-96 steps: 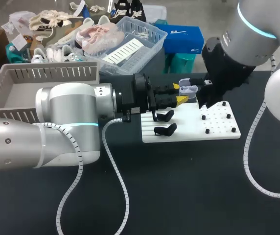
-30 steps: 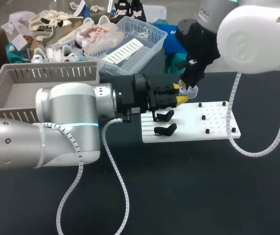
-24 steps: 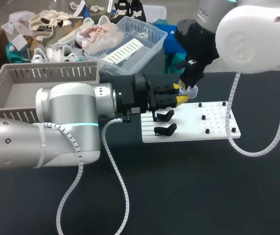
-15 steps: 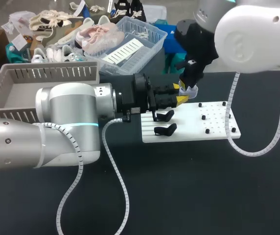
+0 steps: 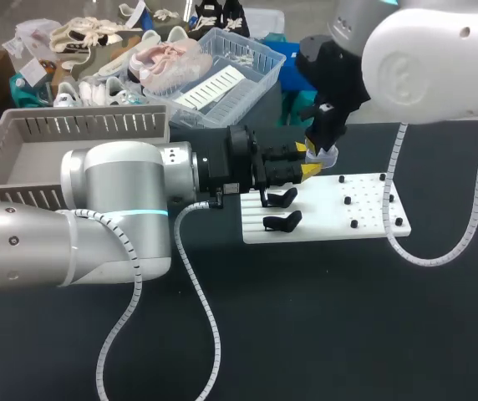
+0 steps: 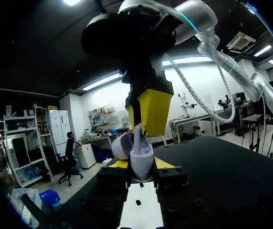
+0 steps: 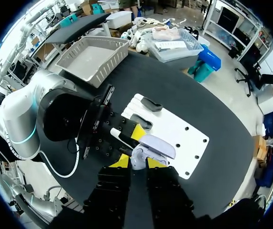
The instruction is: Pick up each earbud case from the left stands, insert the matching earbuds, close the lid, and place the case in the box.
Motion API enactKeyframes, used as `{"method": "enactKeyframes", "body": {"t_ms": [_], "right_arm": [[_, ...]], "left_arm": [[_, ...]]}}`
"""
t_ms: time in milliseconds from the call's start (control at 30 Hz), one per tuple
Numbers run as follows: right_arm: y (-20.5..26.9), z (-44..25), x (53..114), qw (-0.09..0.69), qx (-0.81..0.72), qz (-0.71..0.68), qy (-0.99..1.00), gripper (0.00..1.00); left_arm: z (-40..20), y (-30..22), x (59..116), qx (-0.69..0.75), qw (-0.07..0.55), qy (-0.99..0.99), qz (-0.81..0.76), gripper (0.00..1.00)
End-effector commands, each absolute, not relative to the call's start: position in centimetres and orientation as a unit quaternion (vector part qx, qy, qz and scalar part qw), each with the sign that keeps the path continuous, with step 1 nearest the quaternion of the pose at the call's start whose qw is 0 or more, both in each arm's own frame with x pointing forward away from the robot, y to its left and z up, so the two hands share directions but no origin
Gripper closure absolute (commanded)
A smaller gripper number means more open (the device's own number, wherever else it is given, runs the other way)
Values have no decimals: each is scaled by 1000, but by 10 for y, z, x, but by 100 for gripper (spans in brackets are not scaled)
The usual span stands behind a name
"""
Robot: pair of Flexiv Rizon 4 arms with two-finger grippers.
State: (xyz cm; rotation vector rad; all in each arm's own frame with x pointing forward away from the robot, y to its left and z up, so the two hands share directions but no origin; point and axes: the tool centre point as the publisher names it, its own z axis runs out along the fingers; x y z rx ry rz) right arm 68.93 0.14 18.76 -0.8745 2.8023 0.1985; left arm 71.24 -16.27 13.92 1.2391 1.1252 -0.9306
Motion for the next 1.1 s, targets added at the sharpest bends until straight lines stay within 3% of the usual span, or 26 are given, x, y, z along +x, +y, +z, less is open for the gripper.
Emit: {"method": "enactKeyframes", "body": {"t_ms": [33,700,1100], "right_arm": [[1,186,692,96,-296,68,948,100],[-1,181,694,89,-293,73,949,100],[0,181,693,88,-292,77,949,85]], "left_arm": [[139,-163,712,528,577,480,-396,100],[139,-163,712,528,577,480,-396,100],[139,-163,712,528,577,480,-396,100]]}}
